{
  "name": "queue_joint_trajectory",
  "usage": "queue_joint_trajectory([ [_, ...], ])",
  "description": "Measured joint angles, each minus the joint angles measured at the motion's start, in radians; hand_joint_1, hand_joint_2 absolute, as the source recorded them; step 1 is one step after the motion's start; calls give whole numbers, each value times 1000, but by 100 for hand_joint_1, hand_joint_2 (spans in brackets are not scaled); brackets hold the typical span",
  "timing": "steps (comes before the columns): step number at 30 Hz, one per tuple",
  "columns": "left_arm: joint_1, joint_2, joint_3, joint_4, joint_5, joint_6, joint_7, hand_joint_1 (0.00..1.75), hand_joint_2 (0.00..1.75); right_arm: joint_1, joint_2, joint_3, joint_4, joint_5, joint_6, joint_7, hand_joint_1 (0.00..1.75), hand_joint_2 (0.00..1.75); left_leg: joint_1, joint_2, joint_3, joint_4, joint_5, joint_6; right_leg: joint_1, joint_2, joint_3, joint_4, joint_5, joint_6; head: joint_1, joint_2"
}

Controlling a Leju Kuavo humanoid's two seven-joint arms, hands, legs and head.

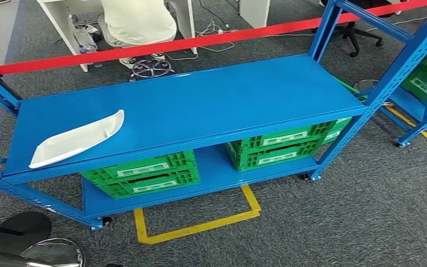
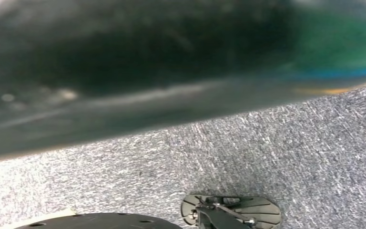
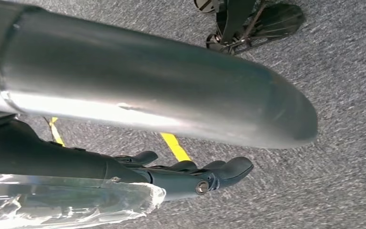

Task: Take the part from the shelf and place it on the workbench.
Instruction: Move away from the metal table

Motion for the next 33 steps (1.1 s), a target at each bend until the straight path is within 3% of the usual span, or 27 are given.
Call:
queue_joint_trajectory([
  [4, 0, 1, 1, 0, 0, -1, 0, 0, 0, 0, 0, 0, 0, 4, 4, -5, 0, 0, -3, 0, -3, 7, -5, 8, -3, 0, 1, -1, 0, 7, 0, 0],
  [7, 0, 1, 2, -1, 0, -1, 0, 0, 0, 0, 0, 0, 0, 4, 6, -5, 0, 0, -4, 0, -1, -1, 0, 21, -6, 0, 3, -5, 1, 18, 0, 0],
  [9, 0, 0, 2, -1, 0, -1, -1, 0, 0, 0, -1, 0, 0, 5, 6, -6, 0, 0, 1, 2, 7, -21, 11, 31, -5, -2, -9, 17, -18, 25, 2, 0],
  [12, 0, -2, 2, -1, 0, -2, -1, 0, 0, 0, -2, 0, 0, 5, 6, -7, 0, 0, 4, 2, 9, -30, 16, 37, -5, -3, -90, 181, -105, 31, 6, 0],
  [13, 1, -2, 2, -1, 0, -2, -1, 0, 0, 1, -3, 0, 0, 5, 6, -7, 0, 0, 4, -1, 8, -30, 16, 36, -6, -3, -118, 236, -124, 34, 6, 0],
  [14, 2, -2, 3, -1, 0, -2, -1, 0, 0, 2, -3, 0, 0, 5, 6, -7, 0, 0, 4, -6, 8, -29, 16, 35, -6, -3, -130, 261, -124, 36, 6, 0],
  [15, 2, -3, 3, -1, 0, -2, -1, 0, 0, 3, -3, 0, 0, 5, 6, -7, 0, 0, 5, -13, 8, -28, 15, 33, -8, -3, -124, 248, -104, 38, 6, 0],
  [16, 2, -3, 4, -1, 0, -2, -1, 0, 0, 3, -4, 0, 0, 5, 6, -7, 0, 0, 6, -22, 9, -25, 14, 30, -10, 1, -98, 196, -69, 40, 6, 0],
  [18, 0, -4, 6, -2, 0, -3, -1, 0, 0, 3, -5, 0, 0, 5, 6, -7, 0, 0, 8, -42, 6, -14, 9, 18, -17, 36, -29, 62, -17, 42, 7, 0],
  [20, -2, -5, 9, -2, 0, -3, -1, 0, 0, 3, -5, 0, 0, 5, 6, -6, 0, 0, 7, -61, -3, -4, 8, 5, -19, 61, 6, 0, -9, 33, 7, 0],
  [22, -1, -5, 11, -2, 0, -2, -1, 0, 0, 3, -5, 0, 0, 6, 6, -4, 0, 0, 10, -80, -10, -1, 12, -6, -16, 46, 11, -1, -10, 18, 7, 0],
  [23, 1, -5, 12, -2, 0, -2, -1, 0, 0, 3, -6, 0, 0, 7, 6, -4, 0, 0, 12, -75, -14, 3, 9, -11, -15, 36, 13, -1, -8, 11, 7, 0],
  [25, 1, -6, 13, -3, 0, -2, -1, 0, 0, 2, -6, 0, 0, 10, 6, -4, 0, 0, 12, -37, -40, 57, -24, -21, -15, 13, 15, -3, -6, -2, -1, 0],
  [26, 0, -6, 13, -3, 0, -2, -1, 0, 0, 3, -6, 0, 0, 12, 6, -4, 0, 0, 12, -11, -67, 114, -54, -25, -13, 1, 16, -3, -7, -6, -5, 0],
  [28, -3, -6, 13, -3, -1, -2, -1, 0, 0, 6, -6, 0, 0, 15, 2, -3, 0, 0, 15, 10, -130, 243, -109, -30, -8, -23, 16, -3, -10, -11, -8, 0],
  [29, -2, -7, 13, -3, -1, -2, -1, 0, 0, 6, -6, 0, 0, 16, -3, -3, 0, 0, 16, 12, -148, 278, -114, -30, -6, -31, 17, -3, -11, -13, -8, 0],
  [30, 0, -7, 14, -3, -1, -2, -1, 0, 0, 5, -6, 0, 0, 17, -10, -2, 0, 0, 16, 13, -148, 278, -100, -27, -5, -37, 17, -3, -12, -13, -8, 0],
  [31, 2, -7, 14, -3, -2, -2, -1, 0, 0, 4, -6, 0, 0, 17, -18, -2, 0, 0, 15, 13, -129, 240, -70, -22, -4, -41, 19, -3, -13, -14, -8, 0],
  [33, 3, -7, 15, -3, -2, -2, -1, 0, 0, 0, -6, 0, 0, 18, -30, -1, 0, 87, 9, 20, -62, 110, -6, -5, -1, -44, 22, -3, -15, -12, -8, 0],
])
